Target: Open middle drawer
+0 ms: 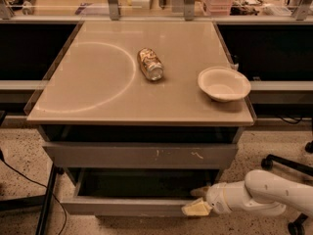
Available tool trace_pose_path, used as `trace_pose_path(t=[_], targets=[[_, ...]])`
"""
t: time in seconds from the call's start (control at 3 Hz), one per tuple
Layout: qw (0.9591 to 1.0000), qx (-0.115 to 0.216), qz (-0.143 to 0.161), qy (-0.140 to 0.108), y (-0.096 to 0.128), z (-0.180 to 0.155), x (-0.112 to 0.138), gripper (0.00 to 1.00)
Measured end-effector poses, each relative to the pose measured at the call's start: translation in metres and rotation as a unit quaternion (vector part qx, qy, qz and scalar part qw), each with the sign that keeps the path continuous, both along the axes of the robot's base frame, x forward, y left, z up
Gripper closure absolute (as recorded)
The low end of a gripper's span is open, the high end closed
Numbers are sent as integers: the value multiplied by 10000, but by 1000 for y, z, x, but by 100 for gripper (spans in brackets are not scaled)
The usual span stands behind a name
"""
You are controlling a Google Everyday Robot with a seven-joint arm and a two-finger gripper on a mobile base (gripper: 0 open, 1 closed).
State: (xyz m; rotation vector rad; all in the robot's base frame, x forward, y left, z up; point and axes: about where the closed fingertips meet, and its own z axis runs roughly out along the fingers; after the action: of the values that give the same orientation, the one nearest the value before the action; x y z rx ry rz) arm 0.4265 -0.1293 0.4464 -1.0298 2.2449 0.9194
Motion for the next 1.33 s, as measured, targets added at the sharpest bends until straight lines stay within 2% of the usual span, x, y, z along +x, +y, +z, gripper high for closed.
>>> trace_pose_path(t=[0.67, 1.0, 1.33], targets=[[10000, 0, 0, 0, 0, 0, 0, 88], [9999, 87, -27, 64, 4, -3, -12, 100], [9999, 89, -28, 66, 4, -1, -12, 100]])
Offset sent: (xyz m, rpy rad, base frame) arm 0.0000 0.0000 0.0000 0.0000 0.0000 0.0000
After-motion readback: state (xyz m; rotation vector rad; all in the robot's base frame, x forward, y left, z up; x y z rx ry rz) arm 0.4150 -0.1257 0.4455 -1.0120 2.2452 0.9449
